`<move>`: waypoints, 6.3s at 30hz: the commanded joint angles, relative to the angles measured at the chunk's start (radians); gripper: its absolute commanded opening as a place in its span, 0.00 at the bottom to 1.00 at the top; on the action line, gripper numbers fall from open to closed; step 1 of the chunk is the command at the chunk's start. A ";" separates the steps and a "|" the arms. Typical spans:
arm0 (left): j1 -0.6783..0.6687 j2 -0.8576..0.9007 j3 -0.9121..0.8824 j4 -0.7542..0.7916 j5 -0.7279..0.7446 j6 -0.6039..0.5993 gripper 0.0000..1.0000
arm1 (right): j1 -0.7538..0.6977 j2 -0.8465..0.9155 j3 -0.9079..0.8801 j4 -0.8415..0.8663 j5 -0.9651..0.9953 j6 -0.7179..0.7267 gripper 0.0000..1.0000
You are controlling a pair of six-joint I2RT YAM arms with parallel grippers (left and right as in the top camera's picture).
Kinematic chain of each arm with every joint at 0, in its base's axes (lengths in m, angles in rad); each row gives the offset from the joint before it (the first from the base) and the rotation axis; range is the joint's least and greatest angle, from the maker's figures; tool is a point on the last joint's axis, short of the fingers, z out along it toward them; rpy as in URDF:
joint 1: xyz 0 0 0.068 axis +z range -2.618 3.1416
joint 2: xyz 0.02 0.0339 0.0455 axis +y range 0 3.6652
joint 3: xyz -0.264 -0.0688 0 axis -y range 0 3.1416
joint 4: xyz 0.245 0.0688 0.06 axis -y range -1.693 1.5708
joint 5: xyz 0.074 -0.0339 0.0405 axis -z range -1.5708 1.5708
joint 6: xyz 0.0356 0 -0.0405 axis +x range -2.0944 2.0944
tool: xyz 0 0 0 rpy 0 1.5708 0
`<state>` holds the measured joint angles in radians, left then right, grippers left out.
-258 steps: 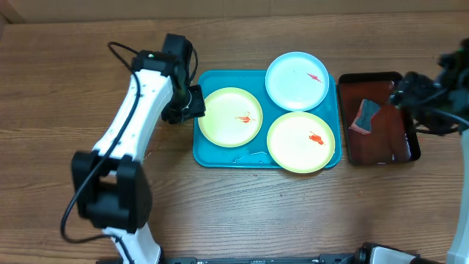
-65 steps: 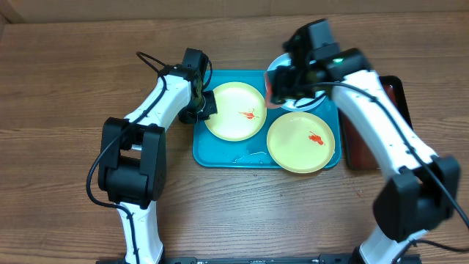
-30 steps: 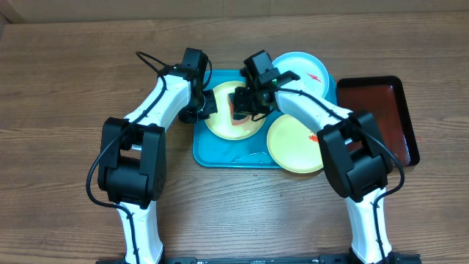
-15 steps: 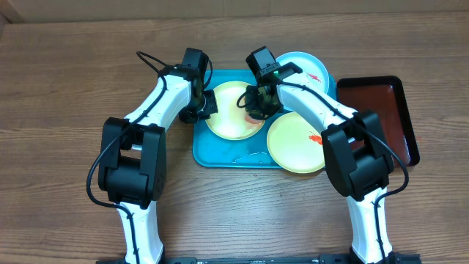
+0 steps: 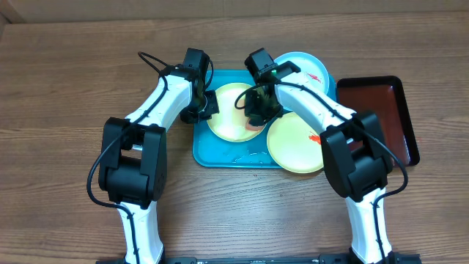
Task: Clean dirty plates on tray and stack at the side
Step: 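Scrub the left yellow plate surface with the sponge in the right gripper, then continue scrubbing the yellow plate center with the right-gripper sponge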
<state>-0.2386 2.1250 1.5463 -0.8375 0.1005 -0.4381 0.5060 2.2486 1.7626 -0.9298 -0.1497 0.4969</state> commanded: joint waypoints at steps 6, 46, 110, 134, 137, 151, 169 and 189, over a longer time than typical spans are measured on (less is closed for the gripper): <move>0.003 0.013 -0.012 0.000 -0.020 0.012 0.04 | 0.067 0.008 0.010 0.153 -0.100 0.068 0.04; 0.033 0.013 -0.012 0.050 0.233 0.162 0.04 | 0.042 0.101 0.010 0.096 -0.127 0.075 0.04; 0.121 0.013 -0.012 0.106 0.336 0.213 0.04 | -0.095 0.101 0.033 -0.023 -0.098 0.044 0.04; 0.003 0.013 -0.040 0.082 0.231 0.115 0.34 | -0.056 0.101 0.032 -0.011 -0.099 0.052 0.04; -0.003 0.013 -0.040 0.066 0.204 0.115 0.24 | -0.056 0.101 0.032 -0.011 -0.099 0.052 0.04; -0.043 0.013 -0.063 0.067 0.172 0.115 0.11 | -0.056 0.101 0.032 -0.011 -0.099 0.052 0.04; 0.081 0.001 -0.050 0.087 0.022 0.090 0.04 | -0.021 0.101 0.032 -0.053 -0.164 0.023 0.04; 0.089 0.001 -0.050 0.109 0.029 0.071 0.04 | 0.010 0.052 0.064 -0.066 0.336 0.019 0.04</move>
<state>-0.1783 2.1208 1.4910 -0.7277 0.2291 -0.3386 0.5186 2.3131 1.8629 -1.0195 0.0338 0.5190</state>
